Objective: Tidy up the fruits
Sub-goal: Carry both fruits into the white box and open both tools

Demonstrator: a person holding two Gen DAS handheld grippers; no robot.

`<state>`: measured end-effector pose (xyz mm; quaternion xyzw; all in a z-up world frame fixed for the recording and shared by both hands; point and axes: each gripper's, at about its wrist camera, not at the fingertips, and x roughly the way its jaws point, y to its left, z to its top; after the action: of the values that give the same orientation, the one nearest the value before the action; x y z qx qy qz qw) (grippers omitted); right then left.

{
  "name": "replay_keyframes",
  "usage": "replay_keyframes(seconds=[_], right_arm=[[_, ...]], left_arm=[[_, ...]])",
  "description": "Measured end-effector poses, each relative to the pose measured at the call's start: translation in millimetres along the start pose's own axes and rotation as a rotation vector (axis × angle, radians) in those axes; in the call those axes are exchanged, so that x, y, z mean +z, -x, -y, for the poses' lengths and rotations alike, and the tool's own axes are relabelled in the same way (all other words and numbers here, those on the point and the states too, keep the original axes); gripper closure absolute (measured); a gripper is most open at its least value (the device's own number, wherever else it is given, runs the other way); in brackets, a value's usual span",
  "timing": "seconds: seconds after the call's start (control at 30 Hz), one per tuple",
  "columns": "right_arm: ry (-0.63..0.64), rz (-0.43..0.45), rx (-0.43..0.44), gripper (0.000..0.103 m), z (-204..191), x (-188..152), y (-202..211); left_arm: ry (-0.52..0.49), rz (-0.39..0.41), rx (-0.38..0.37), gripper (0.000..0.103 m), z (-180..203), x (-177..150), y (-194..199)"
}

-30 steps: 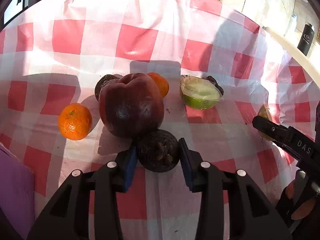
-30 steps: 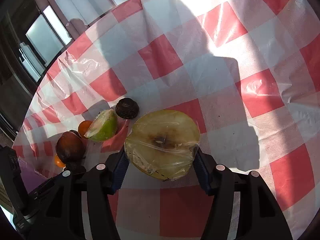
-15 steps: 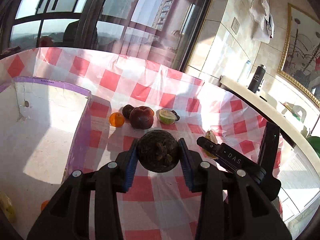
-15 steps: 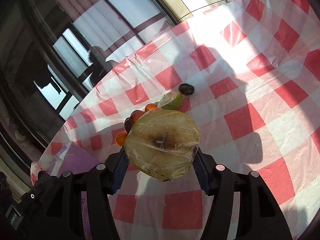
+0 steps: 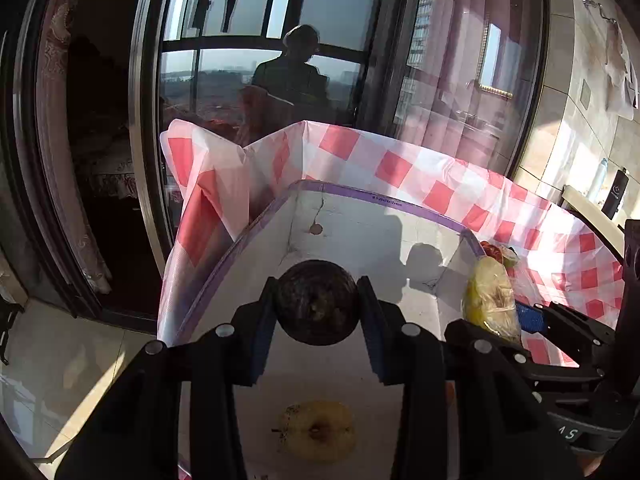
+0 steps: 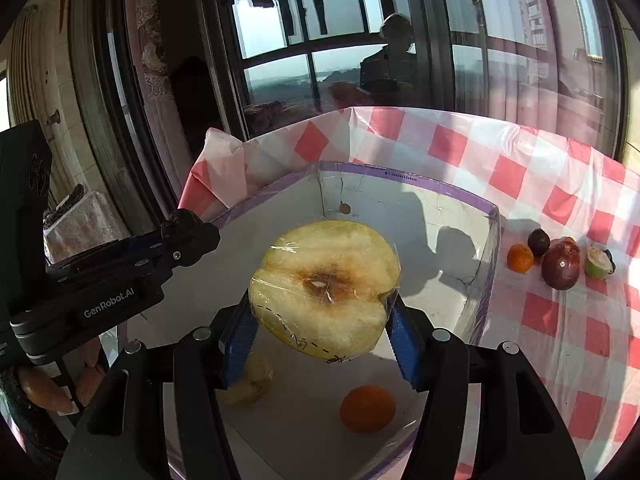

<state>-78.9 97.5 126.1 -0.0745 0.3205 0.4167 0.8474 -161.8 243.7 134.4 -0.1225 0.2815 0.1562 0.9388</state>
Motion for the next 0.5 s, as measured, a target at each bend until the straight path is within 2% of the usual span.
replay_keyframes(seconds=[0.13,0.2,0.4,0.5], right_arm=[[0.074,-0.156,-0.072,0.044,-5.5,-13.8,-24.0],[0.145,-0.197,-0.132,0.044,-7.3,-17.6,-30.7],[0.316,-0.344,-0.21,0.044,-21.8,-24.6,-48.0],[0.417,-0.428,-0.243,0.044,-28.6,-29.3,-57.5]], left_arm=[[-0.116,-0.094,0.027,0.063,6.3,-9.3,-24.0],[-0.165,-0.127,0.034,0.063,10.3,-10.5,-31.2],[-0.326,-0.29,0.097,0.063,25.7,-17.6,-56.6],[-0.404,-0.345,0.134,0.063,29.2,-23.3,-63.2]])
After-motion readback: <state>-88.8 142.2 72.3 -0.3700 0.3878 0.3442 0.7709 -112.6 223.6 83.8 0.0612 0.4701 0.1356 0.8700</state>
